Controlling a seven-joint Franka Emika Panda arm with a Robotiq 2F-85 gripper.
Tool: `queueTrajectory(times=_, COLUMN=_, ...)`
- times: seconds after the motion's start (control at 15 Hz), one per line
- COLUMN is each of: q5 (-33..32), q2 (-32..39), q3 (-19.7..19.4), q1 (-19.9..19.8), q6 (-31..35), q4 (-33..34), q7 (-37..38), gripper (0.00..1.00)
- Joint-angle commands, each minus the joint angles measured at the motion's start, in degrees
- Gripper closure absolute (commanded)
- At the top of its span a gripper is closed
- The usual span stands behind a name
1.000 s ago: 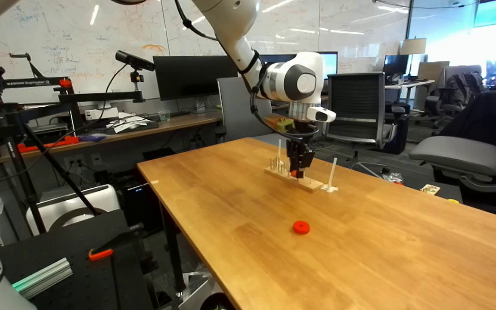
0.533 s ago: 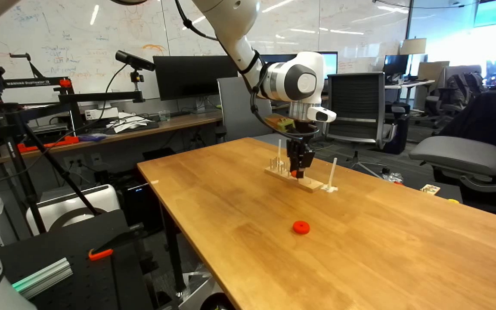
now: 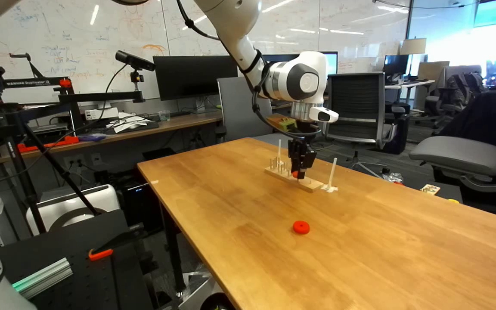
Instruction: Attach the orange disk on the left to the wooden rack
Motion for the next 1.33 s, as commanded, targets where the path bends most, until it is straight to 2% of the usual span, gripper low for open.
queueTrajectory(times=0.0, q5=0.9, q2=1.6, q3=0.1, q1=-0.7, q6=-2.2, q4=2.8, q7=-0.1, gripper=0.82)
queueTrajectory(times=1.27, q5=0.8, q2=2.8, q3=0.8, q1=0.2, q6=-3.3, q4=5.2, q7=-0.2, gripper=0.82)
